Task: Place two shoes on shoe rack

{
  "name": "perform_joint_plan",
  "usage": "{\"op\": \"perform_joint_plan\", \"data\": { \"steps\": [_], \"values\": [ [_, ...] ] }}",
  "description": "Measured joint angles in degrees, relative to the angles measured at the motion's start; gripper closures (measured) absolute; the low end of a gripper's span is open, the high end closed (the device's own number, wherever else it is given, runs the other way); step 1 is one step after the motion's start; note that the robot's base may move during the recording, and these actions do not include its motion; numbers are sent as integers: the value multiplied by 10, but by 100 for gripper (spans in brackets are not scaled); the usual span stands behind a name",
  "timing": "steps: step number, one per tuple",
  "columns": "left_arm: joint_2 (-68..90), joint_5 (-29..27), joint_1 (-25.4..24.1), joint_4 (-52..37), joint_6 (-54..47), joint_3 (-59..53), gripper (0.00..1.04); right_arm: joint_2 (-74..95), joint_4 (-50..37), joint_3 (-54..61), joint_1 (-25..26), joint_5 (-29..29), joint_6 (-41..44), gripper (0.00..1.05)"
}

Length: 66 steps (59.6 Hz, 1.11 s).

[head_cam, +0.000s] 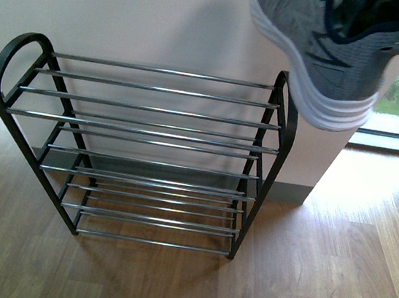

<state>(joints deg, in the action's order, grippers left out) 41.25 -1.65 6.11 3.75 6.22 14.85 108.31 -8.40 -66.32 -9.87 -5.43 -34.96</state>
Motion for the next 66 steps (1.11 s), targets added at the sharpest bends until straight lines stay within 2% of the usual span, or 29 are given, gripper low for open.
{"op": "perform_joint_plan", "data": {
  "steps": [13, 28, 52, 66],
  "values": [
    [0, 0, 0, 0, 0, 0, 103, 39, 55, -42, -29, -43, -93, 103],
    [0, 0, 0, 0, 0, 0, 103, 95, 97, -104, -31, -99, -174, 103],
    [0, 0, 0, 0, 0, 0, 103, 168, 148, -192, -37, -110, -255, 103],
    [0, 0, 0, 0, 0, 0, 103, 168, 150, -201, -47, -110, -266, 103]
  ]
}}
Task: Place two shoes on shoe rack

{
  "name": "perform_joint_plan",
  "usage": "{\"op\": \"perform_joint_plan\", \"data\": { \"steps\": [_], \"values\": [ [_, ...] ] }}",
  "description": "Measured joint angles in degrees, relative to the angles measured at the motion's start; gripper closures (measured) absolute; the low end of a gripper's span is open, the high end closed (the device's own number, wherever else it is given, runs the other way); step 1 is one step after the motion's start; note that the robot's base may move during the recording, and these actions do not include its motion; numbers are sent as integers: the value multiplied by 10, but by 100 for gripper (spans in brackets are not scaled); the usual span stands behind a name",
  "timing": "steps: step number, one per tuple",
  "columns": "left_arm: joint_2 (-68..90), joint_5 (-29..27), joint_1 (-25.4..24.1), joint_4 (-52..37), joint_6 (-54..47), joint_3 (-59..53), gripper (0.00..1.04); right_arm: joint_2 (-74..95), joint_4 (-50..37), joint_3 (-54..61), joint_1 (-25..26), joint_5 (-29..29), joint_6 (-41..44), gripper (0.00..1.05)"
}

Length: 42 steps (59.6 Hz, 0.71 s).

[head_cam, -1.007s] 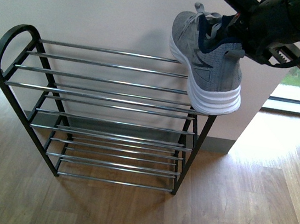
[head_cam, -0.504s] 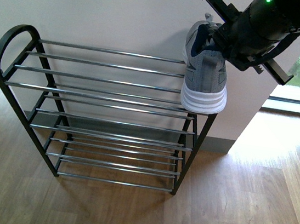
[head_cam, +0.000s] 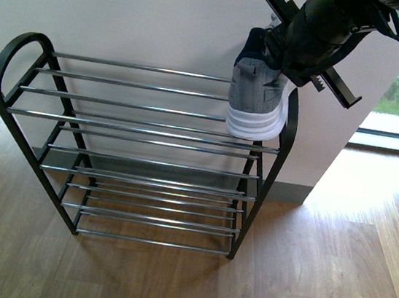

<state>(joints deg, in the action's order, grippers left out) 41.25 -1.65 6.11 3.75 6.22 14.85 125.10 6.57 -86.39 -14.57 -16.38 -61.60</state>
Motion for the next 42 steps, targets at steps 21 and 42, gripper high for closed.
{"op": "perform_joint_plan", "data": {
  "steps": [21, 42],
  "values": [
    [0, 0, 0, 0, 0, 0, 103, 0, 1, -13, -13, 1, -8, 103],
    [0, 0, 0, 0, 0, 0, 103, -15, -28, -4, -25, 12, -3, 103]
  ]
}}
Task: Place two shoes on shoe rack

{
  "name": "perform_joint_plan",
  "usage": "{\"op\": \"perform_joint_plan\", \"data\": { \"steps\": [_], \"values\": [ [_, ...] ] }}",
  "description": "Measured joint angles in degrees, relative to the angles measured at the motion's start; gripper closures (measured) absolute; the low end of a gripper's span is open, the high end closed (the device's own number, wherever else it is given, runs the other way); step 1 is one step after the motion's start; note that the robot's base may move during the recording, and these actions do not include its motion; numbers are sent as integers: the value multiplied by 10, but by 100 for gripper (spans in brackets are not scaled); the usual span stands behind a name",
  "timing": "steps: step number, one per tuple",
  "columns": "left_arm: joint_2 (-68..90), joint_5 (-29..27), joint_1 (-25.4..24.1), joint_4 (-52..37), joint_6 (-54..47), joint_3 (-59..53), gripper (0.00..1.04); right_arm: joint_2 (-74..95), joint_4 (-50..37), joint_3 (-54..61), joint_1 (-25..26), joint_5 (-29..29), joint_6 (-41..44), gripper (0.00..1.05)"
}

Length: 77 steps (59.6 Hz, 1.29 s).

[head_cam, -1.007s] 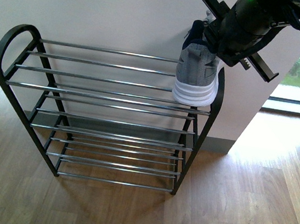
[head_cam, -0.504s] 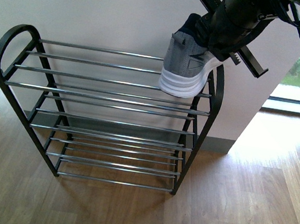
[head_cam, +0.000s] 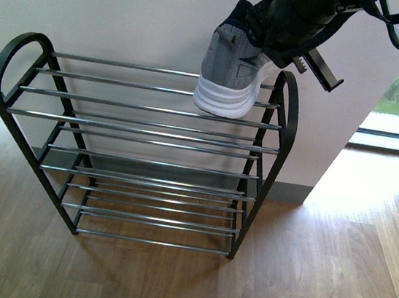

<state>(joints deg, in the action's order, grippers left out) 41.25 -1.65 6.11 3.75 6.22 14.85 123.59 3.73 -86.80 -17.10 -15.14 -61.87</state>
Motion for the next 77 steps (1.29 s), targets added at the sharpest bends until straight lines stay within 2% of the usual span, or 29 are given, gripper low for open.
{"op": "perform_joint_plan", "data": {
  "steps": [28, 48, 77],
  "values": [
    [0, 0, 0, 0, 0, 0, 103, 61, -31, -2, 9, 45, 62, 103],
    [0, 0, 0, 0, 0, 0, 103, 33, -55, 56, 24, 71, 79, 103],
    [0, 0, 0, 0, 0, 0, 103, 63, -58, 32, 48, 53, 103, 103]
  ]
}}
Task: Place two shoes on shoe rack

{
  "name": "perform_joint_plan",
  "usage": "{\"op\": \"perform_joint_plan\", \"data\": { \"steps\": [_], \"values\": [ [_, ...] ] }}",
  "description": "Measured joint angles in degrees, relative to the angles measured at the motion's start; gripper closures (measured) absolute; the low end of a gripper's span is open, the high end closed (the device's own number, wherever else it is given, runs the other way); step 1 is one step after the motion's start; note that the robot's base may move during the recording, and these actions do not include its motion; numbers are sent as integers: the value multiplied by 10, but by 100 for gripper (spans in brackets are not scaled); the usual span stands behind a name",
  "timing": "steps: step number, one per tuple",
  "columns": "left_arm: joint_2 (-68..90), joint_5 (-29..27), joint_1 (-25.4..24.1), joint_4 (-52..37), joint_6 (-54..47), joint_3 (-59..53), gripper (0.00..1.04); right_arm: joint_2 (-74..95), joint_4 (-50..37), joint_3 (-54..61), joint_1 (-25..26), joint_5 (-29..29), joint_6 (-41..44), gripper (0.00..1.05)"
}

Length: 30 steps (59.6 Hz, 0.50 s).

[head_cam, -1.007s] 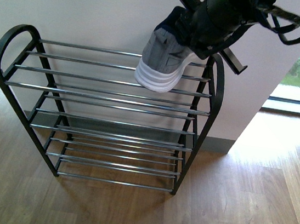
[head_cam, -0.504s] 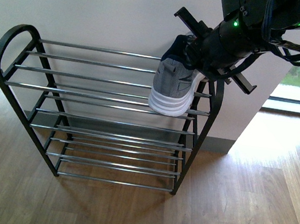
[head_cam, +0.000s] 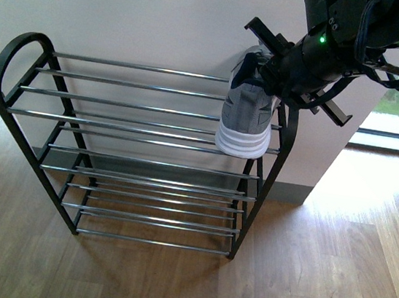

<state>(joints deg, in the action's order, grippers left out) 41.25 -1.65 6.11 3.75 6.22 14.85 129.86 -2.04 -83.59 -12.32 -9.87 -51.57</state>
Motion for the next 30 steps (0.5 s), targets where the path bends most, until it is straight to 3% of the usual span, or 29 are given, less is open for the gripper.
{"op": "perform_joint_plan", "data": {
  "steps": [11, 14, 28, 30],
  "values": [
    [0, 0, 0, 0, 0, 0, 103, 16, -3, -6, 3, 7, 9, 102],
    [0, 0, 0, 0, 0, 0, 103, 16, -12, -6, 5, 12, 11, 90],
    [0, 0, 0, 0, 0, 0, 103, -24, -49, 33, 8, 24, 25, 54],
    [0, 0, 0, 0, 0, 0, 103, -47, -60, 54, 9, 32, 34, 46]
  ]
}}
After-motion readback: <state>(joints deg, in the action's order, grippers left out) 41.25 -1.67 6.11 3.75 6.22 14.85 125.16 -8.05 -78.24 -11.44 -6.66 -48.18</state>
